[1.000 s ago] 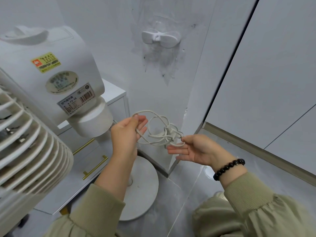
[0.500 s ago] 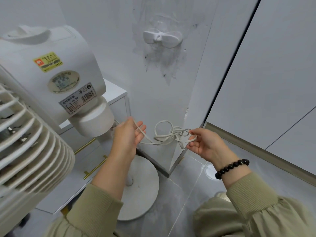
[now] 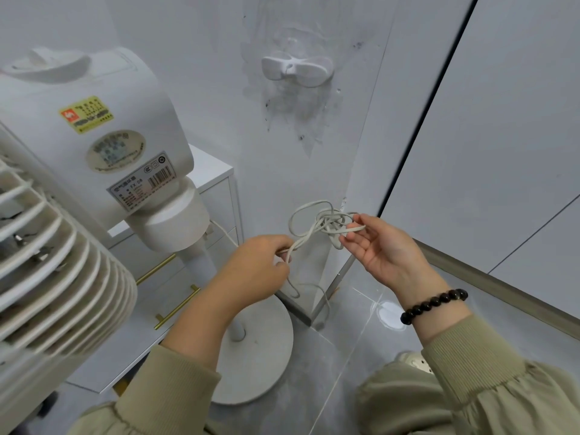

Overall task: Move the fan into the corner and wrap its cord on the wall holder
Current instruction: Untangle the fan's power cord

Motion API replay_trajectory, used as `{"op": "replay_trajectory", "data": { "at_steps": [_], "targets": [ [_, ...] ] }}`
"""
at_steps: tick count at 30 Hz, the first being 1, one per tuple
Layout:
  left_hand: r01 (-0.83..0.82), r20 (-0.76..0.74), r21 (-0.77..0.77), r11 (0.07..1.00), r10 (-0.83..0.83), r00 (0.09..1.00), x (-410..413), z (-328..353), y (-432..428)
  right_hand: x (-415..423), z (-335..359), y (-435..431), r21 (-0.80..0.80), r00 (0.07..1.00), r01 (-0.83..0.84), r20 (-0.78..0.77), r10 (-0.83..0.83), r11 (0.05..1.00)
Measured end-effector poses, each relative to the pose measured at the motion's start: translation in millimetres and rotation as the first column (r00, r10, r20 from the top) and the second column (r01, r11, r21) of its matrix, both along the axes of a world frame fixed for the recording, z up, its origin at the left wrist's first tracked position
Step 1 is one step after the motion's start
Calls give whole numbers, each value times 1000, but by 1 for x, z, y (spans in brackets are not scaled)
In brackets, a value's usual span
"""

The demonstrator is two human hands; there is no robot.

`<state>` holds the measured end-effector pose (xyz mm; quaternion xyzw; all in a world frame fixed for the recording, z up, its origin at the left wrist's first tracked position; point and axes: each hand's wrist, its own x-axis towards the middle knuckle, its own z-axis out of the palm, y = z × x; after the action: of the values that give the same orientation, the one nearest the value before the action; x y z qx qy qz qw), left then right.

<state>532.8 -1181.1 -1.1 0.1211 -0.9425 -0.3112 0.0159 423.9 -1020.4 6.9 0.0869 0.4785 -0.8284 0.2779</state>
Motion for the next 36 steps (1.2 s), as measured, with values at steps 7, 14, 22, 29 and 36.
{"op": "replay_trajectory", "data": {
  "at_steps": [7,14,22,29,36],
  "targets": [
    [-111,-143,212,971,144,979,-1,2,7,0,0,0,144,987,-12,-159,35,989],
    [-209,-178,304,929,271,946,-6,-1,2,1,-4,1,559,906,108,-395,150,822],
    [-200,-181,261,944,252,951,-8,-5,3,18,10,0,735,602,-45,-521,605,677],
    [-148,-249,187,971,192,949,-7,-8,3,13,4,-2,463,848,-176,-377,372,869],
    [-82,-232,81,993,99,968,-8,-11,8,13,5,-10,113,977,-139,-147,155,984]
  ]
}}
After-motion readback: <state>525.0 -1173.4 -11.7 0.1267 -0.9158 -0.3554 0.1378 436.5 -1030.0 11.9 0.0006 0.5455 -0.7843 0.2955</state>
